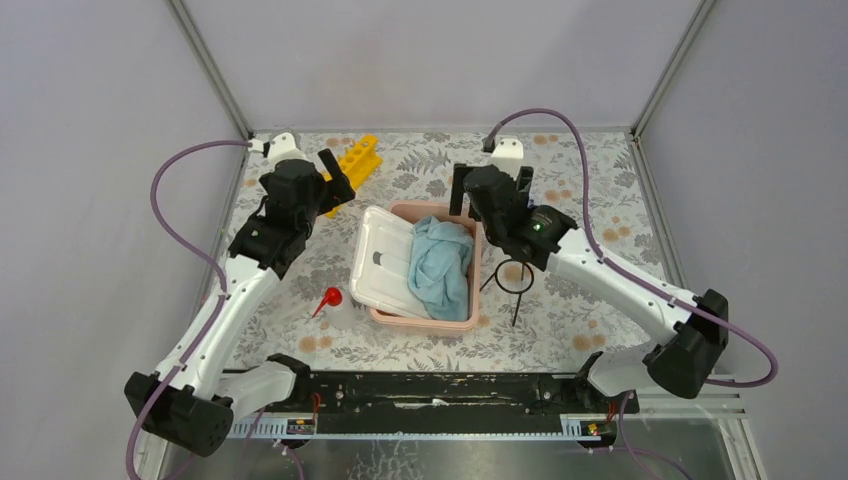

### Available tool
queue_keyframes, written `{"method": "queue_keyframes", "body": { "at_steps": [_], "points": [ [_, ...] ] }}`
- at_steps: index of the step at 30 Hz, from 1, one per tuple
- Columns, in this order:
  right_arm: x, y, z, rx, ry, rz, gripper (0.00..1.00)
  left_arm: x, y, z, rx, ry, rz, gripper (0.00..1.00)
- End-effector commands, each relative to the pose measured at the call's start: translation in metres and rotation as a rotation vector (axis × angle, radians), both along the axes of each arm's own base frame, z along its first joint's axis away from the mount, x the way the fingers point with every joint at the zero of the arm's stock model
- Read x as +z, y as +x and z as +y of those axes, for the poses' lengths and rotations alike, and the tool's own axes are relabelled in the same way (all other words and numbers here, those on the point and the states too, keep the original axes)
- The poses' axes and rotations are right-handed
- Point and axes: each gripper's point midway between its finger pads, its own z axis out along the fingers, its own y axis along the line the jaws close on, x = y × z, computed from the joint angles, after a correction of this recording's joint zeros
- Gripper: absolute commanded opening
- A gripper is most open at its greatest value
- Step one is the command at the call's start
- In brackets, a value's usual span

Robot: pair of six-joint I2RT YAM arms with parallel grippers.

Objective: Organize the chemistry lab equipment
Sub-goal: Pick up the distractor from the storage box.

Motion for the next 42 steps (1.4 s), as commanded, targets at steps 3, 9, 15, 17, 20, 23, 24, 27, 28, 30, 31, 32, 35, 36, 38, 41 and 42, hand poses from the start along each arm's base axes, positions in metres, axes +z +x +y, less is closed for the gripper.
{"method": "queue_keyframes", "body": {
  "at_steps": [3, 9, 15, 17, 20, 23, 24, 27, 28, 30, 31, 32, 35, 36, 38, 41, 42],
  "points": [
    [0.009, -0.038, 0.009, 0.089, -0.07, -0.044, 0.99, -0.004, -0.025, -0.016, -0.065, -0.039, 0.03, 0.99],
    [-0.002, -0.059, 0.036, 0.191, -0.054, -0.014, 0.93, -0.008, -0.036, -0.022, -0.095, -0.048, 0.042, 0.99],
    [-0.023, -0.077, 0.059, 0.263, -0.066, 0.072, 0.91, -0.017, -0.046, -0.034, -0.152, -0.066, 0.078, 0.99],
    [-0.03, -0.083, 0.067, 0.281, -0.063, 0.099, 0.91, -0.019, -0.049, -0.036, -0.162, -0.074, 0.082, 0.99],
    [-0.041, -0.089, 0.074, 0.292, -0.076, 0.137, 0.91, -0.021, -0.054, -0.037, -0.173, -0.08, 0.09, 0.99],
    [-0.053, -0.094, 0.082, 0.3, -0.08, 0.178, 0.92, -0.023, -0.057, -0.04, -0.186, -0.087, 0.098, 0.99],
    [-0.057, -0.095, 0.084, 0.299, -0.08, 0.19, 0.92, -0.024, -0.058, -0.041, -0.189, -0.087, 0.101, 0.99],
    [-0.072, -0.096, 0.085, 0.287, -0.095, 0.226, 0.93, -0.025, -0.061, -0.042, -0.197, -0.087, 0.107, 0.99],
    [-0.076, -0.096, 0.087, 0.287, -0.096, 0.235, 0.93, -0.026, -0.061, -0.043, -0.201, -0.087, 0.11, 0.99],
    [-0.085, -0.097, 0.091, 0.293, -0.095, 0.251, 0.95, -0.027, -0.062, -0.044, -0.208, -0.086, 0.113, 0.99],
    [-0.088, -0.097, 0.093, 0.295, -0.096, 0.257, 0.95, -0.028, -0.063, -0.045, -0.212, -0.087, 0.116, 0.99],
    [-0.091, -0.097, 0.094, 0.295, -0.095, 0.262, 0.96, -0.029, -0.063, -0.045, -0.213, -0.087, 0.118, 0.99],
    [-0.097, -0.096, 0.1, 0.303, -0.094, 0.27, 0.99, -0.031, -0.064, -0.047, -0.226, -0.083, 0.124, 0.99],
    [-0.099, -0.095, 0.102, 0.303, -0.092, 0.271, 0.99, -0.032, -0.065, -0.048, -0.229, -0.082, 0.125, 0.99],
    [-0.103, -0.094, 0.105, 0.299, -0.096, 0.275, 1.0, -0.034, -0.066, -0.048, -0.233, -0.079, 0.127, 0.99],
    [-0.112, -0.092, 0.108, 0.296, -0.101, 0.288, 1.0, -0.036, -0.067, -0.049, -0.238, -0.076, 0.131, 0.99],
    [-0.116, -0.091, 0.109, 0.291, -0.103, 0.292, 1.0, -0.036, -0.068, -0.048, -0.239, -0.075, 0.131, 0.99]
  ]
}}
